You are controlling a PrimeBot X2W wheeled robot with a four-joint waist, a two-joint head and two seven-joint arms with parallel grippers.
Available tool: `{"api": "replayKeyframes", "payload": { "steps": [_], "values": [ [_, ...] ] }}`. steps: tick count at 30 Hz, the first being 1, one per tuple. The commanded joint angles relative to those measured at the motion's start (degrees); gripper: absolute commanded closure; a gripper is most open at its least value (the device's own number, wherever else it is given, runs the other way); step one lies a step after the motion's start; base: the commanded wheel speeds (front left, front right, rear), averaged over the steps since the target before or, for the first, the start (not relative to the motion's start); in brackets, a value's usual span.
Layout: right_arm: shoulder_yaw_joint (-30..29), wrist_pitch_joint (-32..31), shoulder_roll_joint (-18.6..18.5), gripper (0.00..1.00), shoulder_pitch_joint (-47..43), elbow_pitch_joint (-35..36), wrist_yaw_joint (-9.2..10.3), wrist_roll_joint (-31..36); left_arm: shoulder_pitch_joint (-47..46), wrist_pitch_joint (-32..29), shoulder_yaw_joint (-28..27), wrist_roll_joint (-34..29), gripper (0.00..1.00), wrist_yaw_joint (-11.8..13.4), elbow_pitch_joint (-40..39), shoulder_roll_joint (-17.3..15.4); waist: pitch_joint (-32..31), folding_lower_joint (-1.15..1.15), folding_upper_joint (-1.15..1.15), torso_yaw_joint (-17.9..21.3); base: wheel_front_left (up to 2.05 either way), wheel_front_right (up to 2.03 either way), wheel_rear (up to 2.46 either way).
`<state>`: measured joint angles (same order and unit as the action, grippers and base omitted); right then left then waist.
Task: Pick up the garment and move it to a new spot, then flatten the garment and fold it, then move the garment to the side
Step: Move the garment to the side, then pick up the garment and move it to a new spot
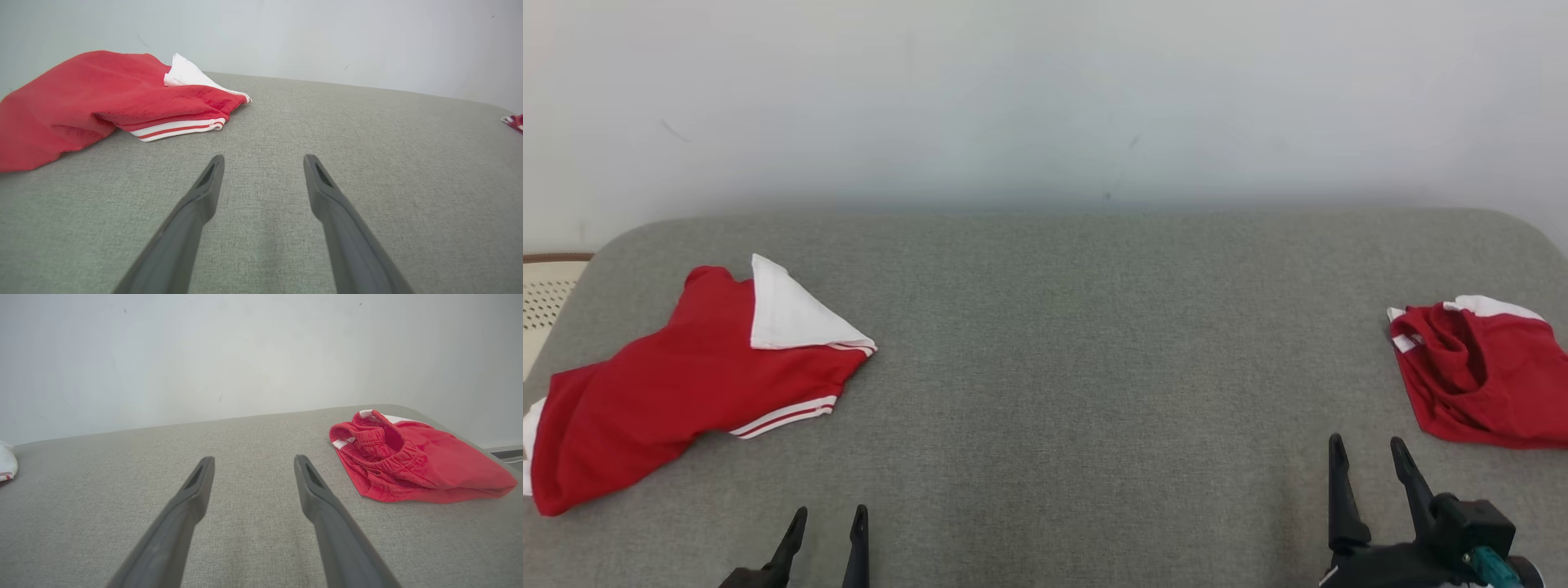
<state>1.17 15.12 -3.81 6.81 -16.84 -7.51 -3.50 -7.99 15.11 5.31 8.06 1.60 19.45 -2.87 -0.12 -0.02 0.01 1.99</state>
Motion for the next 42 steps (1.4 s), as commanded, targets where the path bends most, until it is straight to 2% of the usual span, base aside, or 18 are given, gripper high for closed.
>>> {"api": "replayKeyframes", "payload": {
  "steps": [1,17,22,27,38,42],
  "values": [
    [-0.23,0.03,0.44,0.00,-2.08,0.90,0.02,0.15,1.43,0.06,-0.57,-0.48,0.00,-0.07,-0.03,-0.06,-1.56,0.02,-0.01,-1.44,0.00,0.00,0.00],
    [-0.08,0.03,0.93,0.00,-5.87,2.46,0.02,0.78,3.30,0.06,-0.37,-1.03,0.00,0.48,-1.16,-0.06,-2.76,0.02,-0.01,-3.03,0.00,0.00,0.00],
    [1.59,0.03,0.92,0.00,-5.55,3.12,0.02,0.38,2.36,0.06,-1.12,0.08,0.00,0.88,-1.18,-0.07,-1.93,0.02,-0.01,-4.82,0.00,0.00,0.00],
    [3.67,0.02,0.89,0.00,-5.54,3.39,0.02,-0.19,1.74,0.06,-2.03,-0.12,0.00,0.84,-0.95,-0.09,-0.77,0.02,-0.01,-9.04,0.00,0.00,0.00],
    [6.40,0.03,0.87,0.00,-2.96,2.37,0.02,-1.11,1.19,0.06,-4.14,0.57,0.00,-0.40,0.36,-0.03,1.49,0.02,-0.01,-22.38,0.00,0.00,0.00],
    [7.77,0.03,0.90,0.00,-2.34,2.01,0.02,-1.39,0.67,0.05,-4.59,1.92,0.00,-1.04,0.53,-0.06,2.51,0.02,-0.01,-24.94,0.00,0.00,0.00]
  ]
}}
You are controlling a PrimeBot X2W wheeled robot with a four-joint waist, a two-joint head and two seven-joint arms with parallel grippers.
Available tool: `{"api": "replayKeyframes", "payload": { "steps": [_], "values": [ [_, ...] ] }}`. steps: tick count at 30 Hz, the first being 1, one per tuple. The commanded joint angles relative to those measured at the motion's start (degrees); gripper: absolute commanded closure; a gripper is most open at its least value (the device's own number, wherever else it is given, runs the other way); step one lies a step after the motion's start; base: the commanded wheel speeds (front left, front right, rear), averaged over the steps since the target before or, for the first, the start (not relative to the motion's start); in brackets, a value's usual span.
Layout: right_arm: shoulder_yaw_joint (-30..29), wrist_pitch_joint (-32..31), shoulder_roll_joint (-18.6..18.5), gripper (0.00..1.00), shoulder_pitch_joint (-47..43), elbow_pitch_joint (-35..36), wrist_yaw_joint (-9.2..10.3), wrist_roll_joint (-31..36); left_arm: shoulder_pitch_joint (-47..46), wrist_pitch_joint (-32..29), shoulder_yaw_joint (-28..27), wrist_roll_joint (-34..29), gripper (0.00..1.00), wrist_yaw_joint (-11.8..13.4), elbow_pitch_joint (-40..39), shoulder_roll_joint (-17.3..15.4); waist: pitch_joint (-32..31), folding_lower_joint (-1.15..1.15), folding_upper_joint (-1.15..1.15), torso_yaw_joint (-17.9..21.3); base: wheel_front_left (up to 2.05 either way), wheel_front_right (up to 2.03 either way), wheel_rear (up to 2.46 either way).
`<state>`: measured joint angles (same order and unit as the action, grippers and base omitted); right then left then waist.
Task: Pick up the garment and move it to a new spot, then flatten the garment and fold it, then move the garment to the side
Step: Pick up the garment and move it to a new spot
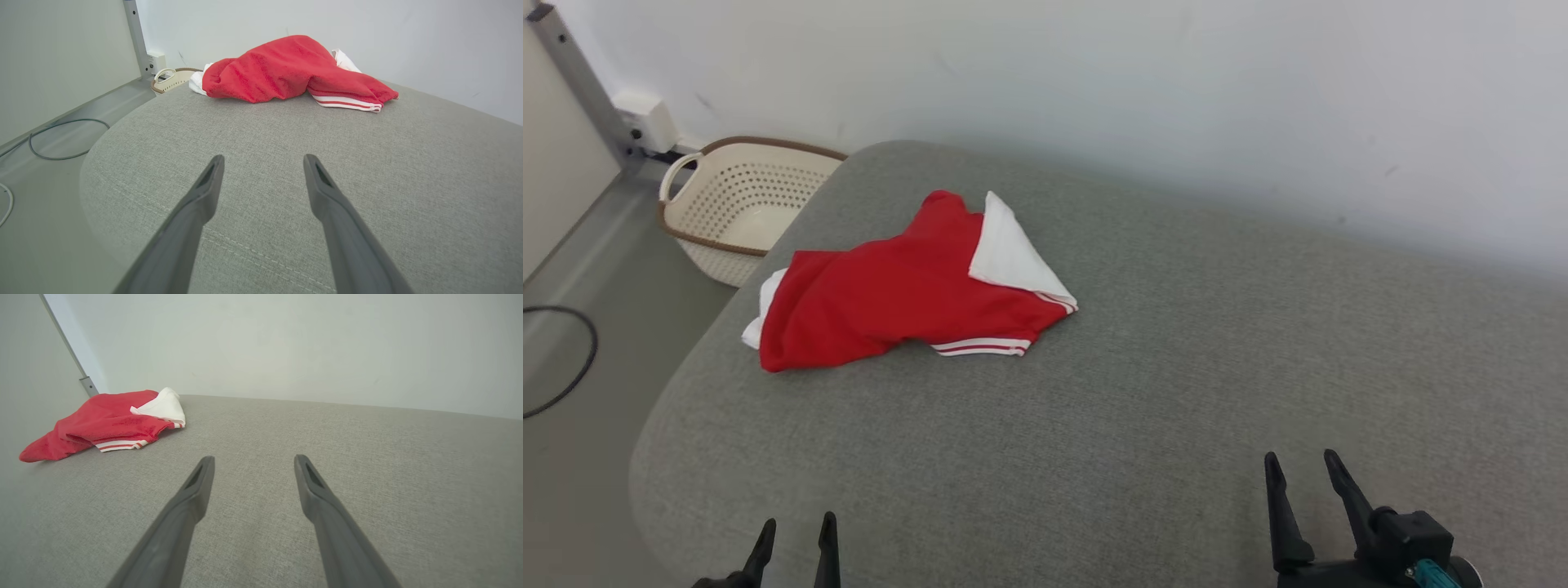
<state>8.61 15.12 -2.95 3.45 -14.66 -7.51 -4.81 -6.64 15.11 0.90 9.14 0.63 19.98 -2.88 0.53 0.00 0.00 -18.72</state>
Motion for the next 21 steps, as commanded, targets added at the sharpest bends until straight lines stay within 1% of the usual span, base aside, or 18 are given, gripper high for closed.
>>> {"api": "replayKeyframes", "payload": {
  "steps": [1,2,4,5,8,10,14,18,21],
  "values": [
    [0.58,0.03,0.01,0.00,1.16,-0.19,0.02,-0.16,-0.72,0.05,-0.24,1.91,0.00,-0.91,0.16,-0.04,2.24,0.00,0.00,-4.51,0.00,0.00,0.00],
    [0.63,0.03,-0.02,0.00,1.43,-0.17,0.02,-0.26,-0.92,0.05,-0.21,2.68,0.00,-1.97,0.13,-0.01,2.53,0.00,0.00,-4.65,0.00,0.00,0.00],
    [0.69,0.03,-0.03,0.00,1.67,0.20,0.02,-0.53,-2.00,0.05,-0.74,2.82,0.00,-3.15,0.06,-0.04,3.13,0.00,0.00,-4.70,0.00,0.00,0.00],
    [0.69,0.03,-0.03,0.00,1.67,0.20,0.02,-0.53,-2.00,0.05,-0.74,2.82,0.00,-3.15,0.06,-0.04,3.13,0.00,0.00,-4.70,0.00,0.00,0.00],
    [0.99,0.03,-0.02,0.00,2.50,0.33,0.02,-0.19,-3.76,0.05,-1.75,3.45,0.00,-4.58,0.82,-0.01,4.10,0.00,0.00,-3.92,0.00,0.00,0.00],
    [0.87,0.03,-0.03,0.00,2.93,0.25,0.02,0.42,-5.56,0.05,-2.78,2.58,0.00,-5.32,1.70,-0.09,4.85,0.00,0.00,-2.90,0.00,0.00,0.00],
    [0.73,0.03,-0.09,0.00,3.64,0.38,0.02,1.35,-10.95,0.05,-4.30,1.04,0.00,-6.63,4.15,-1.22,6.94,0.00,0.00,-0.20,0.00,0.00,0.00],
    [0.55,0.02,-0.92,0.00,4.98,0.83,0.02,1.86,-17.95,0.05,-4.28,0.95,0.00,-7.54,8.11,-3.11,9.88,0.00,0.00,2.66,0.00,0.00,0.00],
    [0.53,0.02,-1.53,0.00,6.10,1.19,0.02,1.87,-23.38,0.05,-3.09,1.51,0.00,-7.93,12.00,-4.57,12.26,0.00,0.00,4.63,0.00,0.00,0.00]
  ]
}}
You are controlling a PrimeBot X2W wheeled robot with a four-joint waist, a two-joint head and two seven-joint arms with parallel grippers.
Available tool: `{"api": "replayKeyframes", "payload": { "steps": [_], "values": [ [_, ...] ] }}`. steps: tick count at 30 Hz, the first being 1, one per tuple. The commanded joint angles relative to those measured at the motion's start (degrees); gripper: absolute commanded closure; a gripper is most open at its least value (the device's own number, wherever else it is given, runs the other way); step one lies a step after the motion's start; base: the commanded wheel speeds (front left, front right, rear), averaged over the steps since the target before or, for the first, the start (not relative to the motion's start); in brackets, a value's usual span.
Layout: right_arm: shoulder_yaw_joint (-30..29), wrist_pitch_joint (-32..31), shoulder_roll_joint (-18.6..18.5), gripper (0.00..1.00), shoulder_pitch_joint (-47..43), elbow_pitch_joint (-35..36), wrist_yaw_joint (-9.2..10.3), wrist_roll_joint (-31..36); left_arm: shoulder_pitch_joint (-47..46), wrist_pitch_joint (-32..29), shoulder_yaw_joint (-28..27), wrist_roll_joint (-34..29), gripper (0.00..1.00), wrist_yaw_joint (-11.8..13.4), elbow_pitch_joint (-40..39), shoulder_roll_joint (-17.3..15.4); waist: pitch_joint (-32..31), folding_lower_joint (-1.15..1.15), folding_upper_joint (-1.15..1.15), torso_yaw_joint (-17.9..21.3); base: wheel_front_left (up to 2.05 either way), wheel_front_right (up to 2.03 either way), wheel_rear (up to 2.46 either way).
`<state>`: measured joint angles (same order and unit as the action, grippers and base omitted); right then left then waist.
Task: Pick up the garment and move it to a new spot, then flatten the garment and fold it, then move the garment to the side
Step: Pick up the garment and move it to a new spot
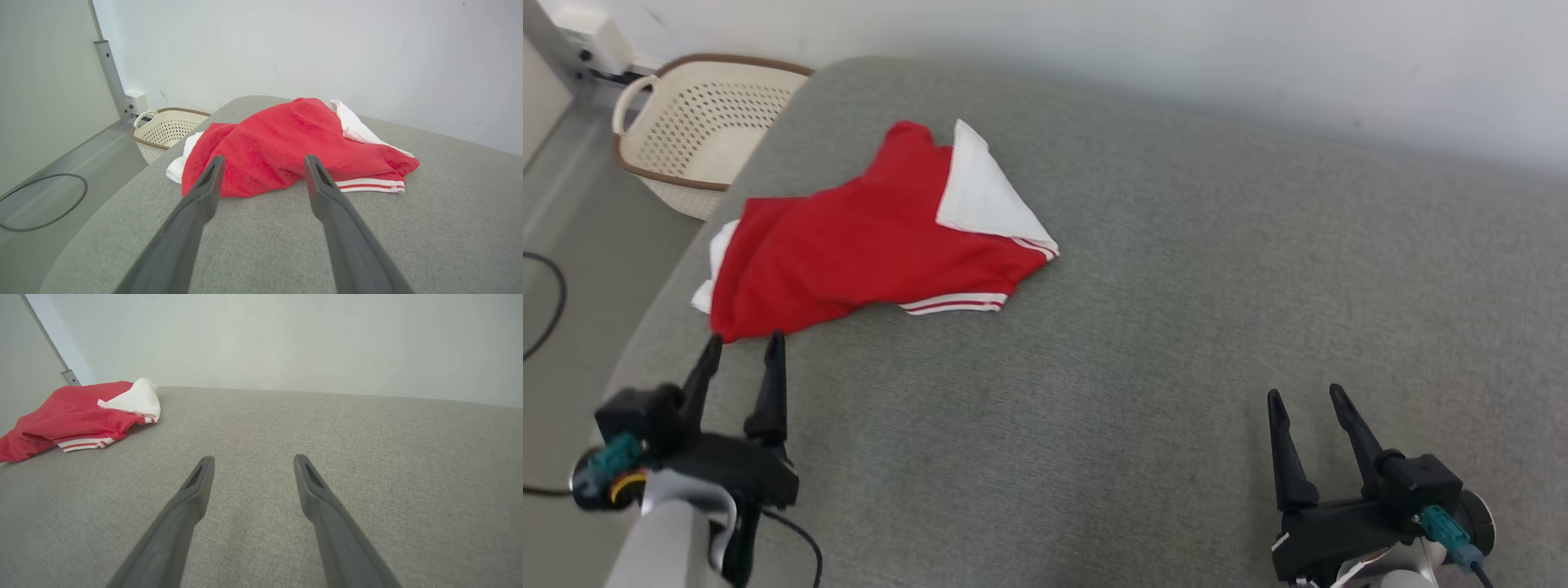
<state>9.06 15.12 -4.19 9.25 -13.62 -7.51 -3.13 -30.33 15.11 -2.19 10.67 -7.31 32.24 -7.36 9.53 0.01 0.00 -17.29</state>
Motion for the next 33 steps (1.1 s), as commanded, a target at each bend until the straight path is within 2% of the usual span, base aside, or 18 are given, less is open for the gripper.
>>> {"api": "replayKeyframes", "payload": {
  "steps": [1,7,15,20,26,27,28,29,33],
  "values": [
    [-0.02,0.02,-0.44,0.00,0.85,0.26,0.02,0.15,-1.41,0.05,0.35,0.48,0.00,-0.03,1.17,-0.55,4.03,-0.01,0.00,3.85,0.00,0.00,0.00],
    [0.98,0.02,-0.72,0.00,3.69,0.79,0.02,0.37,-10.70,0.05,8.12,4.04,0.00,-0.13,9.42,-5.42,8.47,-0.01,0.00,8.21,0.00,0.00,0.00],
    [1.07,0.02,-0.64,0.00,5.79,0.50,0.02,-0.45,-18.41,-1.56,23.76,13.33,0.00,-0.15,15.84,-11.82,12.42,-0.01,0.00,12.14,0.00,0.00,0.00],
    [1.83,0.02,-0.36,0.00,7.17,0.90,0.02,-0.56,-20.83,-1.25,28.97,18.60,0.00,-0.16,19.22,-12.72,13.97,-0.01,0.00,14.22,0.00,0.00,0.00],
    [2.39,0.02,-0.16,0.00,8.31,0.94,0.02,-0.87,-23.09,-1.27,31.14,22.03,0.00,-0.16,25.97,-12.49,15.04,-0.01,0.00,16.64,0.00,0.00,0.00],
    [2.31,0.02,-0.16,0.00,8.33,0.88,0.02,-0.93,-23.16,-1.73,31.83,22.17,0.43,-0.16,27.08,-12.47,15.09,-0.01,0.00,17.03,0.00,0.00,0.00],
    [2.31,0.02,-0.16,0.00,8.33,0.88,0.02,-0.93,-23.16,-1.73,31.83,22.17,0.43,-0.16,27.08,-12.47,15.09,-0.01,0.00,17.03,0.00,0.00,0.00],
    [2.07,0.02,-0.15,0.00,8.12,0.87,0.02,-0.96,-23.37,-1.68,32.26,22.38,1.00,-0.17,28.08,-12.45,15.07,-0.01,0.00,17.26,0.00,0.00,0.00],
    [1.04,0.02,0.09,0.00,7.05,0.58,0.02,-1.33,-22.11,-2.22,33.30,24.76,1.00,-0.21,31.29,-11.30,14.00,-0.01,0.00,18.22,0.00,0.00,0.00]
  ]
}}
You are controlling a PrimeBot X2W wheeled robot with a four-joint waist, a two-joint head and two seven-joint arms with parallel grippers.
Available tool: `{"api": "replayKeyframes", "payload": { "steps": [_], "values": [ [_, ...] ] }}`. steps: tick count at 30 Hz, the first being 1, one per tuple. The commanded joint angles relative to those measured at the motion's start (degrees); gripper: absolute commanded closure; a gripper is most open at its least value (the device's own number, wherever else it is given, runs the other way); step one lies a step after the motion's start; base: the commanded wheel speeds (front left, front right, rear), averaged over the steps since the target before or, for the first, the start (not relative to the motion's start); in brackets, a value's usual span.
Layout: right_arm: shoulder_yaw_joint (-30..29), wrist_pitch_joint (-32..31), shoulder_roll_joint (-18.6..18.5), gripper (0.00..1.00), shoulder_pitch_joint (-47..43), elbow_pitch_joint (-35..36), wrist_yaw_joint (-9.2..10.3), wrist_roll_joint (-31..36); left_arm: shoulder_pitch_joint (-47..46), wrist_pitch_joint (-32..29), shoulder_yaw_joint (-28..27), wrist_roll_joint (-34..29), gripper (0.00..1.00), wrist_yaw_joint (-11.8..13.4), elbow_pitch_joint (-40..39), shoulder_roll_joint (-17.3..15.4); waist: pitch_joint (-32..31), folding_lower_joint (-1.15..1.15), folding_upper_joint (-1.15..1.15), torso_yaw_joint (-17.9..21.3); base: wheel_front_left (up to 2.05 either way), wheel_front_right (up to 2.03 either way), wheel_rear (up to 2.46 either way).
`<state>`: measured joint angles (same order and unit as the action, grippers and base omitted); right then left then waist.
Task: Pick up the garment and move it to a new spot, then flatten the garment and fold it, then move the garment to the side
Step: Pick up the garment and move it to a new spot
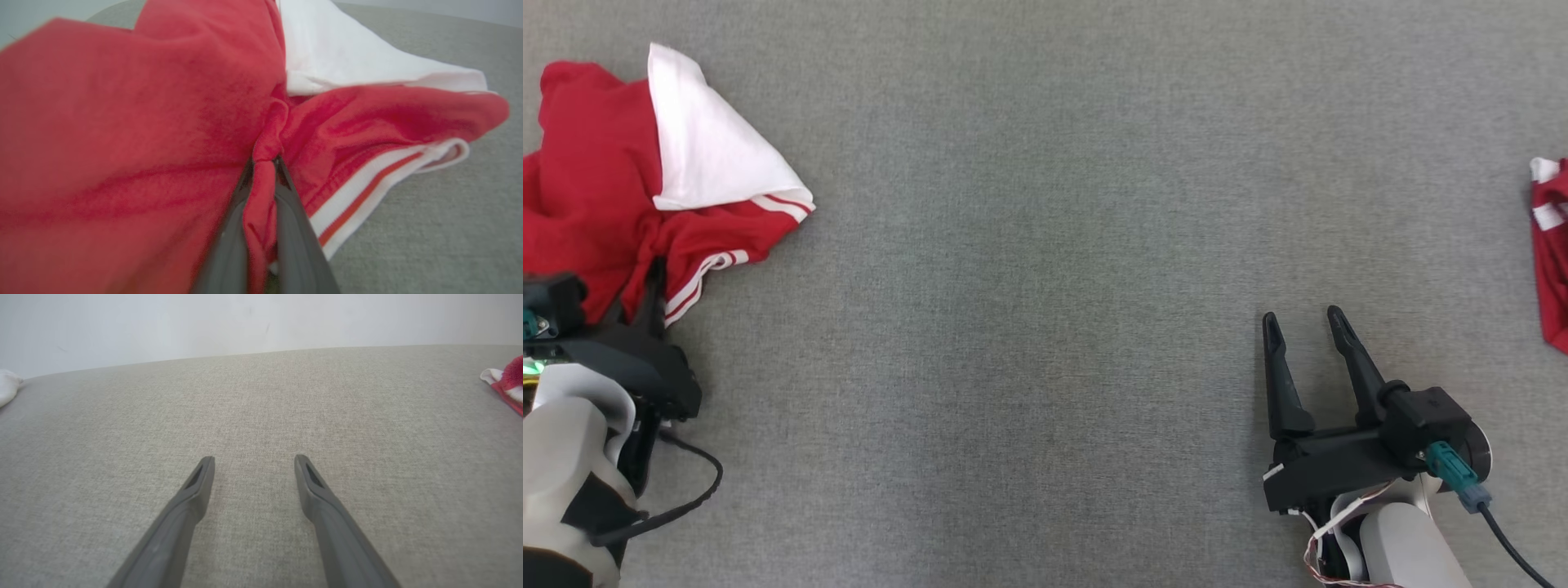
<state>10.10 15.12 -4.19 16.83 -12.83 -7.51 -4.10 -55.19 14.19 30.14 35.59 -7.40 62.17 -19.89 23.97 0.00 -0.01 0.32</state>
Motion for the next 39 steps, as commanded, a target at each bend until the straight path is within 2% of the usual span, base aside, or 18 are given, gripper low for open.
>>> {"api": "replayKeyframes", "payload": {
  "steps": [1,12,17,20,29,34,37,38,39],
  "values": [
    [-0.31,0.02,0.19,0.00,-0.75,-0.18,0.02,-0.60,3.31,-1.31,1.43,0.30,1.00,-0.14,1.70,1.67,-0.79,0.00,0.01,0.80,0.00,0.00,0.00],
    [-1.08,0.02,0.97,0.00,-2.65,-0.42,0.02,-1.77,5.61,0.55,3.73,5.03,1.00,-0.27,-0.41,5.04,-5.37,0.00,0.01,1.48,0.00,0.00,0.00],
    [-0.79,0.02,1.19,0.00,-3.67,-0.71,0.02,-2.58,6.66,0.86,4.61,5.34,1.00,-0.13,-5.24,6.95,-8.26,0.00,0.01,2.35,0.00,0.00,0.00],
    [-0.70,0.02,1.25,0.00,-3.87,-0.85,0.02,-3.05,7.70,0.93,5.12,4.71,1.00,-0.12,-8.27,9.36,-9.82,0.00,0.01,3.33,0.00,0.00,0.00],
    [-0.08,0.03,1.30,0.00,-5.54,-0.62,0.02,-4.03,7.48,0.96,8.58,2.02,1.00,-0.09,-14.10,16.12,-11.89,0.00,0.01,8.83,0.00,0.00,0.00],
    [0.46,0.02,1.31,0.00,-6.46,-0.75,0.02,-5.20,5.56,0.97,10.50,0.73,1.00,0.09,-20.25,16.96,-12.82,0.00,0.01,12.91,0.00,0.00,0.00],
    [1.23,0.02,1.29,0.00,-6.67,-1.08,0.02,-5.99,5.55,0.97,9.77,-0.96,1.00,2.37,-22.78,16.88,-13.03,0.00,0.01,14.40,0.00,0.00,0.00],
    [1.57,0.02,1.30,0.00,-6.55,-1.15,0.02,-6.12,5.71,0.97,9.57,-1.83,0.82,3.05,-22.70,16.87,-13.09,0.00,0.01,14.81,0.00,0.00,0.00],
    [1.57,0.02,1.30,0.00,-6.55,-1.15,0.02,-6.12,5.71,0.97,9.57,-1.83,0.82,3.05,-22.70,16.87,-13.09,0.00,0.01,14.81,0.00,0.00,0.00]
  ]
}}
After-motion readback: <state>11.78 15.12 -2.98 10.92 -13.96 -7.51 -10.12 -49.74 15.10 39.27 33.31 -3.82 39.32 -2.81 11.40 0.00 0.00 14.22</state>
